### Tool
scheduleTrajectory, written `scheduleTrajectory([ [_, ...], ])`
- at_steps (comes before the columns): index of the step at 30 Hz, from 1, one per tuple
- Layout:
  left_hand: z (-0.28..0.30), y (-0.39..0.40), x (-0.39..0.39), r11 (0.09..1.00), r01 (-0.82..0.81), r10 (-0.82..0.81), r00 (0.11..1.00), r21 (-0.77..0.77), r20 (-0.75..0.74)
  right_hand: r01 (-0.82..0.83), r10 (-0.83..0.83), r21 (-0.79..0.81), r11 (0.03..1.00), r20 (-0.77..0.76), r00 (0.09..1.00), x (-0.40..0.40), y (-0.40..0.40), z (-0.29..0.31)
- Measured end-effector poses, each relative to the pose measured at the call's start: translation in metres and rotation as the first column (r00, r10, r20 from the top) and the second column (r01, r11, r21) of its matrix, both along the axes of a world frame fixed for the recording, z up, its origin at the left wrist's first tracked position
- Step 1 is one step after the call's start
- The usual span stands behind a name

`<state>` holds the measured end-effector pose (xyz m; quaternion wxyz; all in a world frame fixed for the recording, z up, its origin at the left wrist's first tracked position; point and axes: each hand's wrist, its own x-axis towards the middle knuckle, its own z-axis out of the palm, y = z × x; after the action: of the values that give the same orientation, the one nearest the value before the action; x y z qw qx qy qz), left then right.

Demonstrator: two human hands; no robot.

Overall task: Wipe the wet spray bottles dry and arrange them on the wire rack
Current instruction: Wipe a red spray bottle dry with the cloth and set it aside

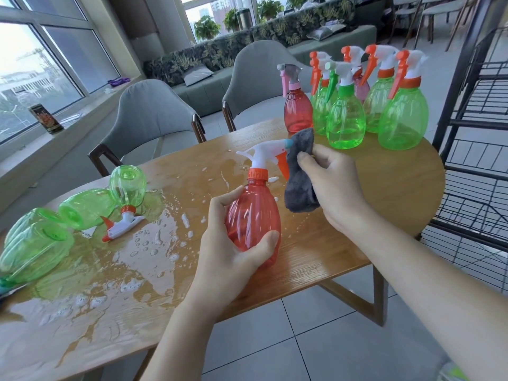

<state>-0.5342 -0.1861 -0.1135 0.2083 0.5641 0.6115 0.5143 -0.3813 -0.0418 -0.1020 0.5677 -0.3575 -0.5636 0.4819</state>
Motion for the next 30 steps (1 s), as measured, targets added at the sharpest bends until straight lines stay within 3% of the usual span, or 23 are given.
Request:
scheduleTrajectory([
  [6, 0.001, -0.003, 0.000, 1.000, 0.002, -0.001, 0.999, 0.005, -0.051, -0.032, -0.017, 0.191, 0.981, 0.251, 0.968, 0.003, -0.003, -0.004],
  [12, -0.001, -0.002, -0.002, 1.000, 0.007, -0.007, 0.997, 0.005, -0.077, -0.119, -0.010, 0.243, 0.963, 0.469, 0.883, 0.020, -0.003, -0.001],
  [21, -0.001, -0.002, -0.003, 0.999, 0.036, -0.035, 0.996, 0.013, -0.076, -0.133, -0.026, 0.294, 0.946, 0.480, 0.877, 0.025, -0.001, -0.005],
  [30, -0.001, 0.000, -0.008, 0.999, 0.041, -0.041, 0.997, -0.004, 0.059, -0.233, -0.197, 0.494, 0.838, 0.671, 0.715, 0.048, 0.005, -0.016],
])
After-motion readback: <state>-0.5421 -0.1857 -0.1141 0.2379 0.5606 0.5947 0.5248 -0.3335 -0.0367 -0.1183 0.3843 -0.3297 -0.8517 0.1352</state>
